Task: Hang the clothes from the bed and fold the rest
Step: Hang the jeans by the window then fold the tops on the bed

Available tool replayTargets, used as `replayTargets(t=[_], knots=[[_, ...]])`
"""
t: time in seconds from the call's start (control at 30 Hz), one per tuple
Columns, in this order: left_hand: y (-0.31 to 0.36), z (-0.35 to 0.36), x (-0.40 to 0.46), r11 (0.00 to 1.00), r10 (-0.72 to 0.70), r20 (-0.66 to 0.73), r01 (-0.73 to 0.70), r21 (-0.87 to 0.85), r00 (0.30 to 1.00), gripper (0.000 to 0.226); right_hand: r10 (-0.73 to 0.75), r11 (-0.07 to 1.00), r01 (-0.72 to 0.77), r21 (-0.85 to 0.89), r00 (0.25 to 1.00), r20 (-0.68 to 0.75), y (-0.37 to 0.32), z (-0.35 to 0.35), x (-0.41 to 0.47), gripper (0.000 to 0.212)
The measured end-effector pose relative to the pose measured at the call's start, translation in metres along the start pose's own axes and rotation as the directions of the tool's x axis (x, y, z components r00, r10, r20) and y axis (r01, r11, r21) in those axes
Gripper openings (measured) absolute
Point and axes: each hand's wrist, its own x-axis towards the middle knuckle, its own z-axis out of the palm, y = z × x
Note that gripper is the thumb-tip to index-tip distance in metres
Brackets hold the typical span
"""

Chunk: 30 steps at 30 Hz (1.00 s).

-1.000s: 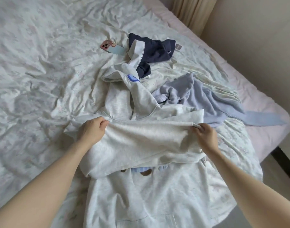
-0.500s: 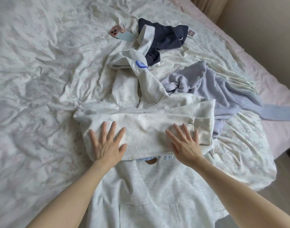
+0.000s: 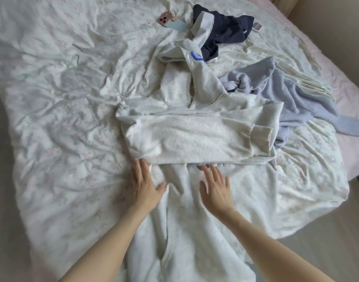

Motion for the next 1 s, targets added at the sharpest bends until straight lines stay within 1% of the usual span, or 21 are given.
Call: replayTargets(t=[0.07,0.13,0.17,0.23,0.3,0.37,0.43,0.47,0.5,0.57,0.6,0.63,0.67,0.73,0.77,0.8,0.83,0.87,0.9,0.97,1.0], knots=[[-0.01,0.002,-0.023,0.98,-0.149,-0.012,0.146,-0.131,0.989,0.081,-0.045,0.999,0.045,0.03,0.999,0.029,-0.019,0.015,-0.036,0.054],[-0.023,0.001,-0.042,0.954,-0.265,0.015,0.264,-0.142,0.964,0.047,-0.038,0.999,0.036,0.031,0.998,0.057,-0.034,0.03,-0.07,0.057],[-0.029,0.001,-0.049,0.948,-0.287,0.043,0.29,-0.128,0.957,0.035,-0.021,1.0,0.02,0.016,0.997,0.072,-0.039,0.037,-0.084,0.058],[-0.042,-0.003,-0.066,0.95,-0.249,0.063,0.256,-0.179,0.966,0.03,0.028,0.999,-0.026,-0.027,0.996,0.087,-0.05,0.05,-0.114,0.059],[-0.042,-0.011,-0.074,0.921,-0.22,0.06,0.228,-0.315,0.974,0.028,0.067,0.997,-0.062,-0.047,0.992,0.105,-0.055,0.056,-0.127,0.06],[-0.045,-0.027,-0.087,0.914,-0.17,0.014,0.163,-0.371,0.985,0.012,0.083,0.996,-0.079,-0.037,0.988,0.128,-0.062,0.057,-0.14,0.061],[-0.059,-0.044,-0.096,0.915,-0.132,-0.021,0.114,-0.386,0.991,0.014,0.043,0.999,-0.039,-0.028,0.987,0.155,-0.072,0.059,-0.152,0.059],[-0.072,-0.052,-0.1,0.922,-0.142,-0.011,0.128,-0.366,0.99,0.012,0.008,0.999,-0.001,-0.035,0.982,0.189,-0.077,0.062,-0.159,0.058],[-0.083,-0.056,-0.1,0.938,-0.158,-0.005,0.149,-0.313,0.987,0.019,-0.023,0.998,0.035,-0.046,0.971,0.237,-0.079,0.066,-0.163,0.057],[-0.11,-0.061,-0.105,0.959,-0.199,0.062,0.207,-0.192,0.978,0.035,-0.047,0.991,0.089,-0.101,0.933,0.356,-0.085,0.078,-0.175,0.063],[-0.12,-0.06,-0.108,0.956,-0.198,0.121,0.219,-0.196,0.973,0.037,-0.037,0.988,0.092,-0.123,0.92,0.391,-0.088,0.086,-0.181,0.068],[-0.124,-0.057,-0.111,0.946,-0.18,0.186,0.222,-0.238,0.966,0.038,-0.028,0.988,0.086,-0.127,0.915,0.402,-0.09,0.092,-0.184,0.071],[-0.128,-0.054,-0.119,0.906,-0.16,0.265,0.249,-0.344,0.951,0.039,-0.023,0.99,0.076,-0.117,0.917,0.398,-0.093,0.098,-0.189,0.073],[-0.13,-0.046,-0.134,0.75,-0.13,0.4,0.354,-0.559,0.907,0.044,-0.02,0.995,0.051,-0.083,0.94,0.341,-0.096,0.105,-0.195,0.073],[-0.131,-0.041,-0.141,0.693,-0.113,0.421,0.375,-0.615,0.9,0.047,-0.017,0.997,0.04,-0.071,0.954,0.299,-0.097,0.107,-0.198,0.071],[-0.135,-0.034,-0.149,0.662,-0.103,0.422,0.378,-0.647,0.901,0.043,-0.009,0.998,0.027,-0.064,0.964,0.265,-0.098,0.109,-0.201,0.069],[-0.136,-0.029,-0.156,0.643,-0.091,0.4,0.361,-0.676,0.912,0.032,0.002,0.998,0.012,-0.06,0.972,0.237,-0.098,0.111,-0.203,0.066],[-0.137,-0.023,-0.163,0.66,-0.091,0.371,0.335,-0.672,0.924,0.02,0.013,0.998,0.001,-0.064,0.976,0.219,-0.097,0.112,-0.206,0.063],[-0.137,-0.02,-0.17,0.69,-0.093,0.331,0.3,-0.658,0.939,0.012,0.02,0.997,-0.004,-0.073,0.976,0.215,-0.096,0.113,-0.209,0.061],[-0.138,-0.014,-0.18,0.779,-0.112,0.237,0.233,-0.582,0.965,0.021,0.027,0.996,-0.007,-0.087,0.974,0.226,-0.095,0.113,-0.213,0.058],[-0.138,-0.013,-0.184,0.819,-0.14,0.212,0.233,-0.524,0.967,0.02,0.032,0.996,-0.01,-0.092,0.972,0.233,-0.094,0.113,-0.215,0.056]])
